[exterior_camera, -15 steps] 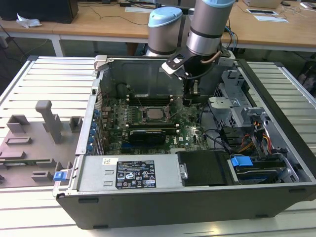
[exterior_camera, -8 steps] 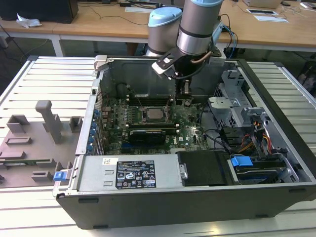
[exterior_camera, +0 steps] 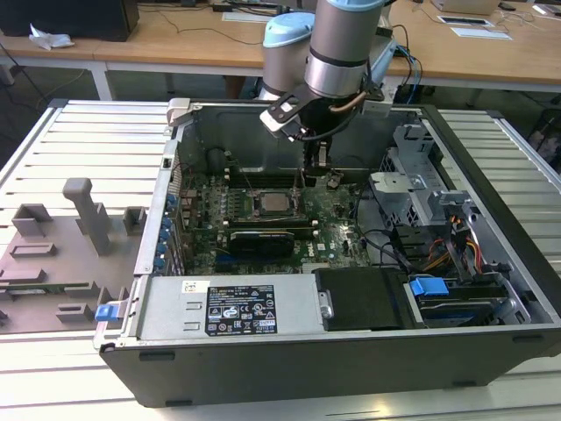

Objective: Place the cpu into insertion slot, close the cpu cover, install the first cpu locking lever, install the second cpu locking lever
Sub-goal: 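Close the cpu cover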

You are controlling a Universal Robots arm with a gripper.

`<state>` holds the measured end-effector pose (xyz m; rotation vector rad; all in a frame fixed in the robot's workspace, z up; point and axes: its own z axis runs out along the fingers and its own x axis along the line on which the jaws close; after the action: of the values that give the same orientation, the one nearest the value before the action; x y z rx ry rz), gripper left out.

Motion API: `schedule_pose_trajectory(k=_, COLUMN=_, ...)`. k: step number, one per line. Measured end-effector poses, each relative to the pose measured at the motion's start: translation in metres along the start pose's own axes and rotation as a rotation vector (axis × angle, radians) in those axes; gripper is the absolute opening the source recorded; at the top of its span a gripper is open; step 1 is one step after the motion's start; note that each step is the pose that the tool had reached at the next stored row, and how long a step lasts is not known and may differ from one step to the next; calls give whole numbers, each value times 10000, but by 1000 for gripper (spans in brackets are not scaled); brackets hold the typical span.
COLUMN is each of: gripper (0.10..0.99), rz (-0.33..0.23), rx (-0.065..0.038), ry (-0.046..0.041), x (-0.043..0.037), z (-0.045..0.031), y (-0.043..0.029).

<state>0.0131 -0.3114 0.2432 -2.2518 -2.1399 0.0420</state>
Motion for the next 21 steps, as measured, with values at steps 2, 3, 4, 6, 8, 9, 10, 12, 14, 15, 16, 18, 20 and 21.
schedule_pose_trajectory(k=2, gripper=106, rz=0, rx=-1, ry=0, x=-4, z=4, y=-72)
schedule_pose_trajectory(k=3, gripper=106, rz=0, rx=-1, ry=1, x=-5, z=5, y=-102)
schedule_pose_trajectory(k=4, gripper=106, rz=0, rx=-1, ry=0, x=-7, z=7, y=-148)
schedule_pose_trajectory(k=6, gripper=106, rz=1, rx=-1, ry=-1, x=-11, z=10, y=-214)
schedule_pose_trajectory(k=8, gripper=106, rz=0, rx=-1, ry=0, x=-13, z=13, y=-263)
schedule_pose_trajectory(k=9, gripper=106, rz=0, rx=-1, ry=1, x=-14, z=14, y=-277)
schedule_pose_trajectory(k=10, gripper=106, rz=1, rx=-1, ry=2, x=-15, z=16, y=-302)
schedule_pose_trajectory(k=12, gripper=106, rz=0, rx=-1, ry=1, x=-19, z=20, y=-369)
schedule_pose_trajectory(k=14, gripper=106, rz=1, rx=-2, ry=2, x=-21, z=33, y=-413)
schedule_pose_trajectory(k=15, gripper=106, rz=-1, rx=-1, ry=1, x=-22, z=54, y=-436)
schedule_pose_trajectory(k=16, gripper=106, rz=0, rx=-1, ry=1, x=-24, z=81, y=-457)
schedule_pose_trajectory(k=18, gripper=106, rz=2, rx=-1, ry=1, x=-27, z=135, y=-511)
schedule_pose_trajectory(k=20, gripper=106, rz=1, rx=-1, ry=0, x=-33, z=195, y=-627)
schedule_pose_trajectory(k=21, gripper=106, rz=-1, rx=-1, ry=0, x=-35, z=214, y=-666)
